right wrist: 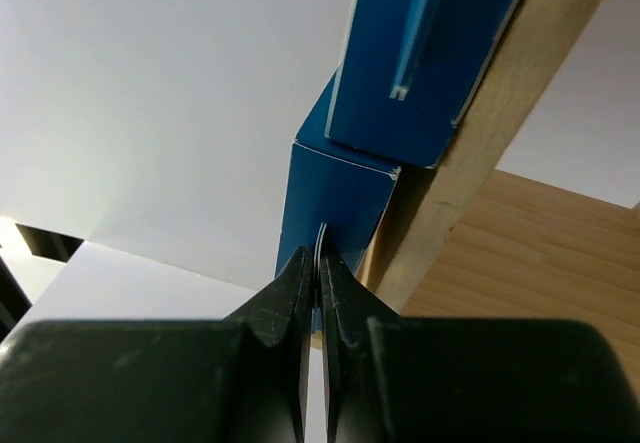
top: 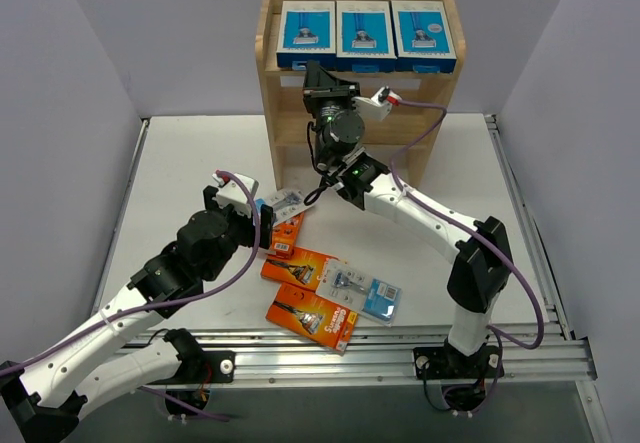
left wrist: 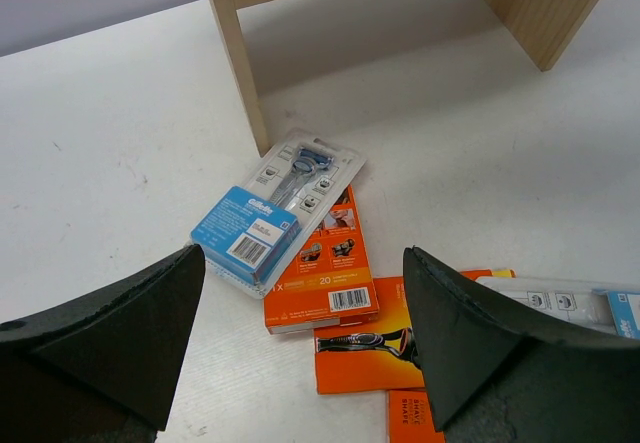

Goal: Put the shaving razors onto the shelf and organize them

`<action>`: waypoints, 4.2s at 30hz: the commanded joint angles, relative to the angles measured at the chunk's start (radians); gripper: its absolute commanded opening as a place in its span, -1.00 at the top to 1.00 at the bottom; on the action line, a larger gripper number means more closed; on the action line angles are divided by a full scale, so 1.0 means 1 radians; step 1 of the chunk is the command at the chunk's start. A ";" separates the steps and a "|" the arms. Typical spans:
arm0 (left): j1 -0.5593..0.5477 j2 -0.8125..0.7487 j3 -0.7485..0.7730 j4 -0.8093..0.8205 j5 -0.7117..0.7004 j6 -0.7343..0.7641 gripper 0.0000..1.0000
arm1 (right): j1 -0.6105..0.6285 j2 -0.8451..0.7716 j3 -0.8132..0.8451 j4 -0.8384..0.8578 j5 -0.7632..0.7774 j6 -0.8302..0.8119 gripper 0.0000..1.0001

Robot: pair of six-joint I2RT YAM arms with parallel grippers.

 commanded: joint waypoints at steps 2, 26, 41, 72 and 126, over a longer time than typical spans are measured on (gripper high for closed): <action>-0.007 0.002 0.010 0.004 -0.019 0.014 -0.79 | 0.000 0.016 0.025 0.077 0.094 -0.022 1.00; -0.016 0.016 0.013 -0.002 -0.031 0.017 -0.79 | 0.001 0.035 0.037 0.051 0.152 -0.030 1.00; -0.016 0.015 0.015 -0.007 -0.031 0.017 -0.78 | 0.003 0.035 0.036 0.051 0.139 -0.028 0.64; -0.028 0.007 0.009 -0.001 -0.078 0.040 -0.78 | 0.018 -0.065 -0.085 0.094 0.125 -0.063 -0.21; -0.025 0.001 0.004 0.027 -0.266 0.124 -0.92 | 0.000 -0.929 -1.057 -0.960 -0.637 -0.313 -0.36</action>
